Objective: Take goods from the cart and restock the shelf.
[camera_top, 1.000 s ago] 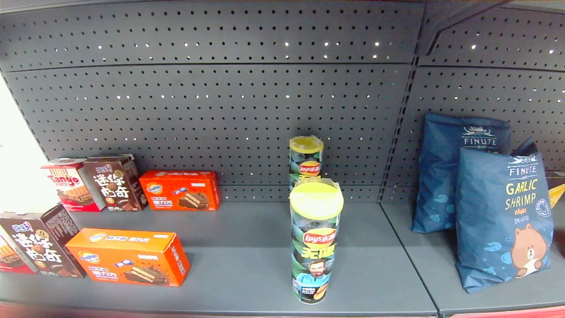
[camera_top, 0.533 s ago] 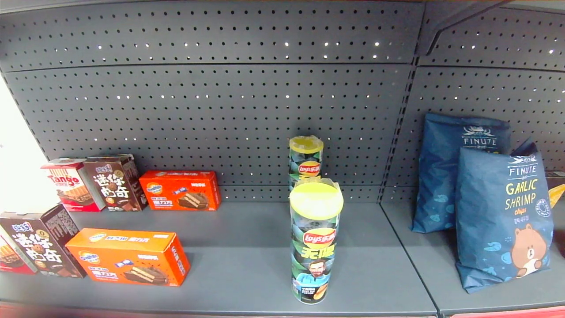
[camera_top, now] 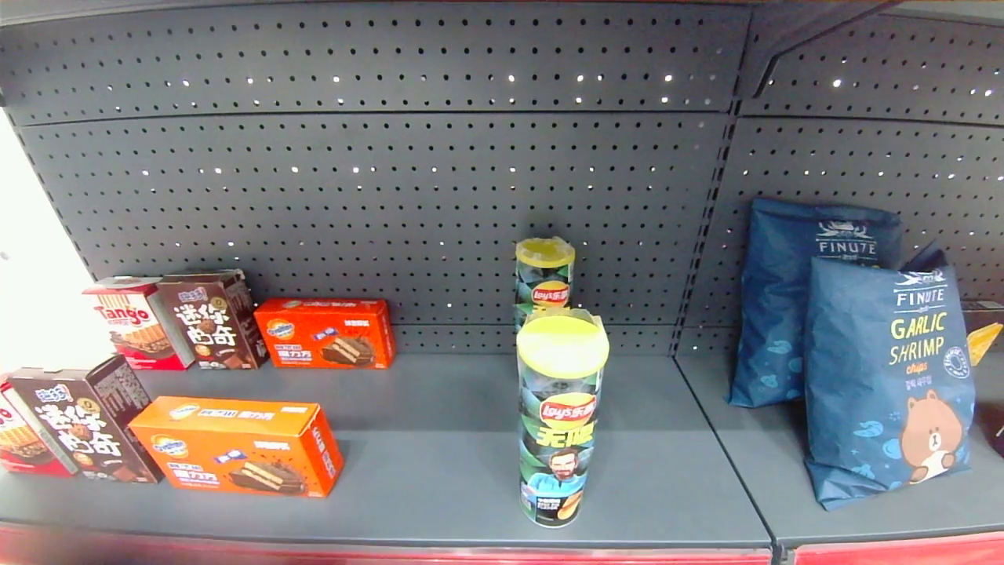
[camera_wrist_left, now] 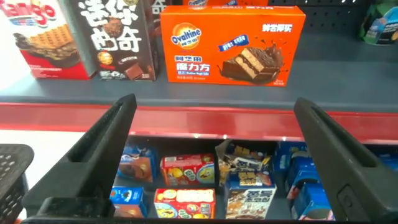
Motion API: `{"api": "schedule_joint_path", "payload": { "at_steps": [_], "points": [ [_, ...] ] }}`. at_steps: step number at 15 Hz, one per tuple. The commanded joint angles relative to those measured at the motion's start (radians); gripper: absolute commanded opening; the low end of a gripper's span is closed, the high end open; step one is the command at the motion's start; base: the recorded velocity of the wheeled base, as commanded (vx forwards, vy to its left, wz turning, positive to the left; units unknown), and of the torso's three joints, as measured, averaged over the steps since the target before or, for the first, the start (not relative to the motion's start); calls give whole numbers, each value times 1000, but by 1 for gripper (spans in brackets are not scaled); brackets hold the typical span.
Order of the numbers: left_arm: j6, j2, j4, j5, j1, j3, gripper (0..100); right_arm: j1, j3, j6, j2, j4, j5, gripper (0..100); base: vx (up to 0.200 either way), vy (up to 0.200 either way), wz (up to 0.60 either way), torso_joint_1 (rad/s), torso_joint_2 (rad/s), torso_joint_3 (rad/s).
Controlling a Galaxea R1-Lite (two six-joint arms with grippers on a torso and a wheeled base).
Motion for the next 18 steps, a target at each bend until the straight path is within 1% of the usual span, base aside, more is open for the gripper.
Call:
{"api": "schedule_joint_path", "payload": {
  "at_steps": [1, 3, 5, 6, 8, 10, 13, 18],
  "points": [
    [1, 0, 0, 0, 1, 0, 100, -1, 0, 0, 1, 0, 0, 100, 0, 0, 0, 0, 0, 0],
    [31, 0, 2, -1, 1, 0, 100, -1, 0, 0, 1, 0, 0, 100, 0, 0, 0, 0, 0, 0],
    [31, 0, 2, -1, 1, 0, 100, -1, 0, 0, 1, 0, 0, 100, 0, 0, 0, 0, 0, 0],
    [25, 0, 2, -1, -1, 0, 100, -1, 0, 0, 1, 0, 0, 100, 0, 0, 0, 0, 0, 0],
    [27, 0, 2, 5, 1, 0, 100, 0, 0, 0, 1, 0, 0, 100, 0, 0, 0, 0, 0, 0],
    [22, 0, 2, -3, -1, 0, 100, -1, 0, 0, 1, 0, 0, 100, 0, -200, 0, 2, 2, 2],
    [4, 0, 0, -1, -1, 0, 100, 0, 0, 0, 1, -1, 0, 100, 0, 0, 0, 0, 0, 0],
    [4, 0, 0, -1, -1, 0, 100, -1, 0, 0, 1, 0, 0, 100, 0, 0, 0, 0, 0, 0]
  ]
}}
